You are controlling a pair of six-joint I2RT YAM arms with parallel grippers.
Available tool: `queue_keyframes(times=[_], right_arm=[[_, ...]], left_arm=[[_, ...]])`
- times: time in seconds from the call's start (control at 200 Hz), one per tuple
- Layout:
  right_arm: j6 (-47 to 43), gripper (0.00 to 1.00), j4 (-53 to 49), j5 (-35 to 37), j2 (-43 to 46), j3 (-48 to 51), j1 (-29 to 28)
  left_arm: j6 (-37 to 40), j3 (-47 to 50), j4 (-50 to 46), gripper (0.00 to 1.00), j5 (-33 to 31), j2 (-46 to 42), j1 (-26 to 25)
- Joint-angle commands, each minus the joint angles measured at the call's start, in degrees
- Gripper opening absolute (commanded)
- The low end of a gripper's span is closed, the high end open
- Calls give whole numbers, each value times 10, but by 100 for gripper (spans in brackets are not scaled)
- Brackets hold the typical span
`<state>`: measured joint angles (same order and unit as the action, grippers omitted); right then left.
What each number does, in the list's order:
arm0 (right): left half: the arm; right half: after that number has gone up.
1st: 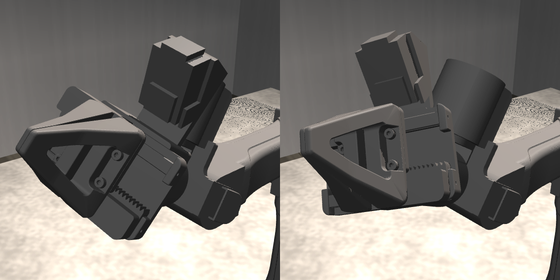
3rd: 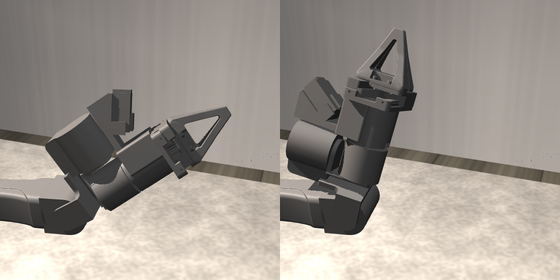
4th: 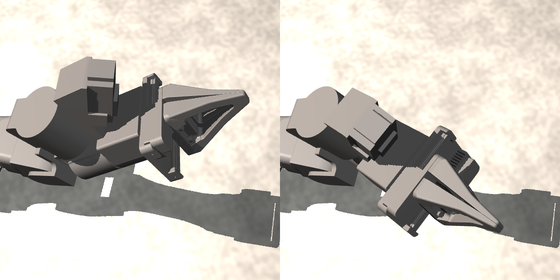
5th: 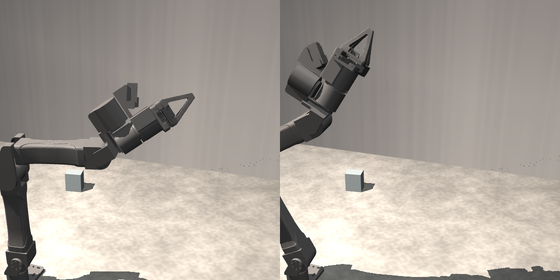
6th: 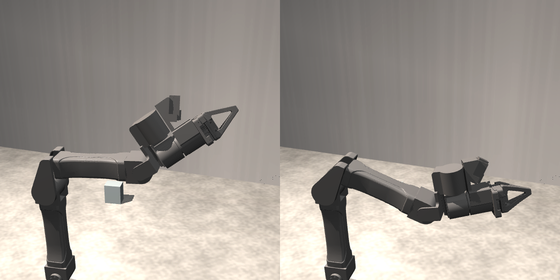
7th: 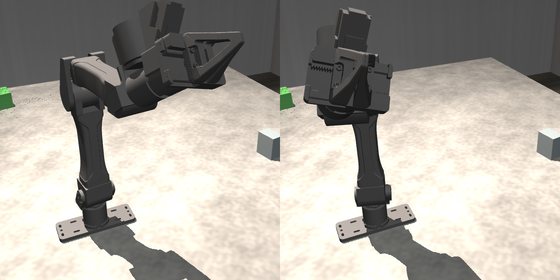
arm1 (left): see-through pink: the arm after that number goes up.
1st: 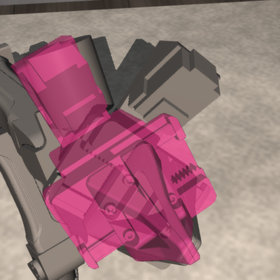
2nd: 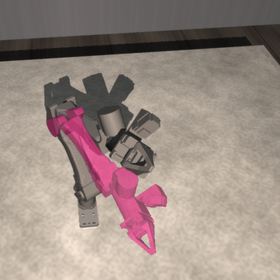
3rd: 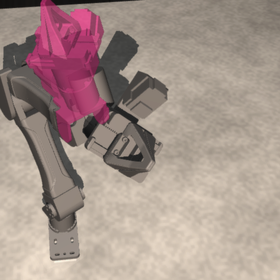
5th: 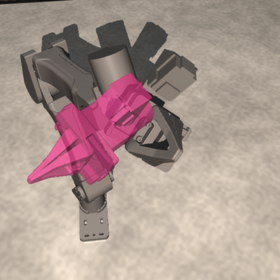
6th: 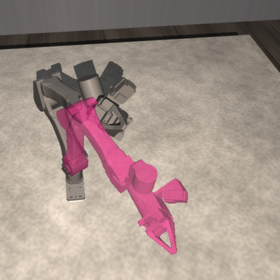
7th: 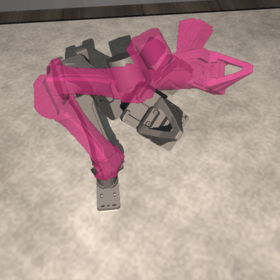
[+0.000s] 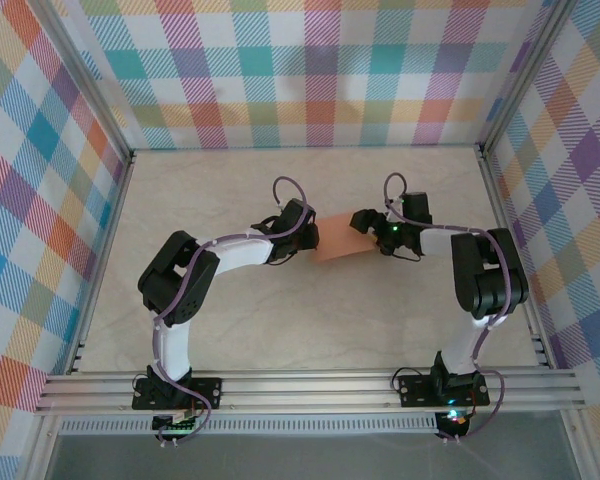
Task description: Fold the paper box
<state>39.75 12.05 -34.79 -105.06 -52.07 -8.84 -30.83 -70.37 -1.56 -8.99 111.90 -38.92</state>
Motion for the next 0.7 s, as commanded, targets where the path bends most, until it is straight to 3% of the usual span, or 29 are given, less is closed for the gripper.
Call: queue_keyframes(times=[0.0,0.41,0.7], right_arm=[[27,88,80,-106,-24,9,4],[42,59,70,-137,-38,-3,8],[59,49,77,-132,-31,7,15]], left_arm=[[4,17,-46,41,5,6,1],[15,18,-44,42,18,-17,1],[40,29,-39,54,21,-65,1]])
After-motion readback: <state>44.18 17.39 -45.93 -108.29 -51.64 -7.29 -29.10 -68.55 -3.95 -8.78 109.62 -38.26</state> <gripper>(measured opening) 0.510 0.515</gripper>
